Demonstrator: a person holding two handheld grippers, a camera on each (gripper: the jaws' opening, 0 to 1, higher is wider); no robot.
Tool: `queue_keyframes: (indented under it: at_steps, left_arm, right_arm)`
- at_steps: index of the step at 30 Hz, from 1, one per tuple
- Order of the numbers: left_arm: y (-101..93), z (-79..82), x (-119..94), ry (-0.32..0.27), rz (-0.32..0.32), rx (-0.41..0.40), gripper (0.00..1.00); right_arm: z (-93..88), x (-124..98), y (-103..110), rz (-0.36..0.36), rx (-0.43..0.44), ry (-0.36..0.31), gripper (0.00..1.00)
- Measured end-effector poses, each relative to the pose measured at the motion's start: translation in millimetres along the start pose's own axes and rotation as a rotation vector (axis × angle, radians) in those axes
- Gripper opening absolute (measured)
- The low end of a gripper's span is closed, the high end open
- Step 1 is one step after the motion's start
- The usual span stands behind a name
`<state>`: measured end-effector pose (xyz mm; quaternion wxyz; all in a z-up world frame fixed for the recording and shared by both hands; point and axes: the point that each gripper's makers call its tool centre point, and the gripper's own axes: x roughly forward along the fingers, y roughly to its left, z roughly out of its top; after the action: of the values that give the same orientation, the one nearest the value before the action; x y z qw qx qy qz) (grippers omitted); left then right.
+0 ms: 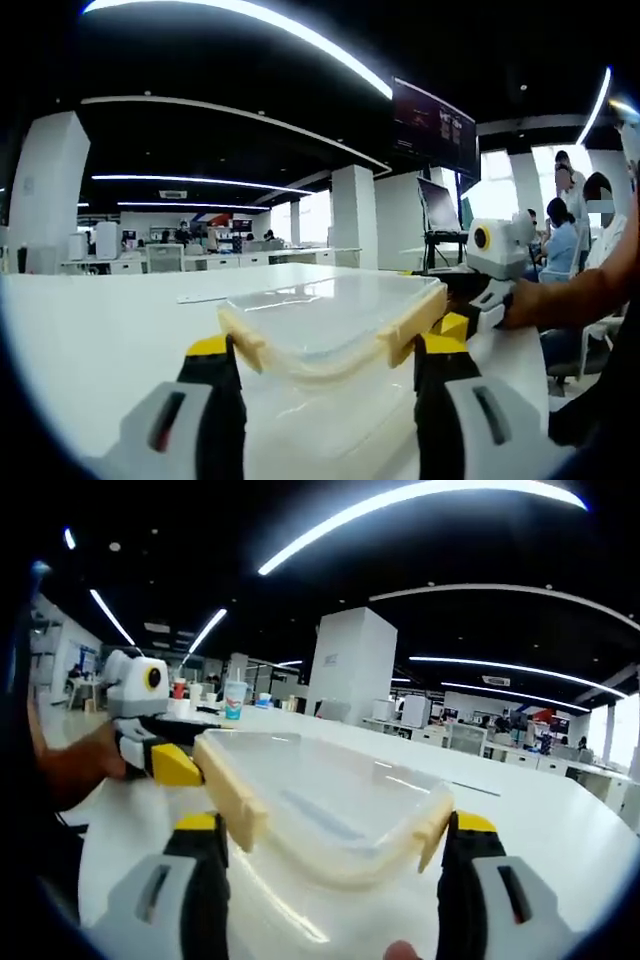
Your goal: Snap each plastic latch of the storage box into its locked position after aligning the lid with the box until every specified latch is closed and the lid sits flush.
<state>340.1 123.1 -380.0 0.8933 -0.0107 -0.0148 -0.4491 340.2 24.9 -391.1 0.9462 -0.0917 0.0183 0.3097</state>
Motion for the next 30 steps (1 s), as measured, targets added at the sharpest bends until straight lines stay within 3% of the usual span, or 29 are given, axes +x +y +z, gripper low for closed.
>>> queue_keyframes:
  at_steps: [9,15,30]
  left_arm:
    - [-0.4,1.8,3,-0.002,-0.001,0.004,0.66]
    - [-1.5,4.4,6,-0.004,-0.001,-0.002,0.66]
    - [-0.6,7.3,6,-0.004,-0.006,0.017,0.68]
  right_arm:
    - [-3.4,-2,-7,-0.008,0.029,0.018,0.8]
    - [-5.5,-6,-6,0.017,0.093,0.046,0.74]
    - [-6.3,-6,-13,0.014,0.061,0.059,0.77]
